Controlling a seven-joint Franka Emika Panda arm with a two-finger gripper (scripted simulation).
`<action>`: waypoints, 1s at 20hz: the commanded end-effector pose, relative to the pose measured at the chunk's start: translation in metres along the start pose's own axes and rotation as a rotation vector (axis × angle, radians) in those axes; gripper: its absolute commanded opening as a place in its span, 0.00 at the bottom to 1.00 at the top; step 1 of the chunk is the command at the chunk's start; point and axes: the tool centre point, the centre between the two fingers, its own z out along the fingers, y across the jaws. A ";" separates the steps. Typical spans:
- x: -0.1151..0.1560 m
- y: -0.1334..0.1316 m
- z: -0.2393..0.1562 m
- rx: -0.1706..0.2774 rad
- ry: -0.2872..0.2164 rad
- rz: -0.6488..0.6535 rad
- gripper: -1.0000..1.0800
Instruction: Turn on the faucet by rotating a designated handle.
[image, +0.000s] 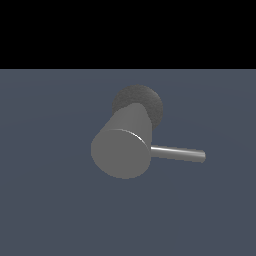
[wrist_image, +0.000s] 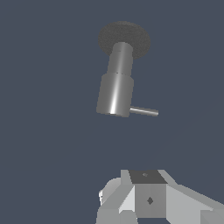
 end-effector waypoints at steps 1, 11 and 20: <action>0.000 0.000 0.000 0.000 0.000 0.000 0.00; 0.001 0.004 -0.002 0.043 0.016 -0.003 0.00; -0.003 -0.013 0.002 0.075 0.001 0.016 0.00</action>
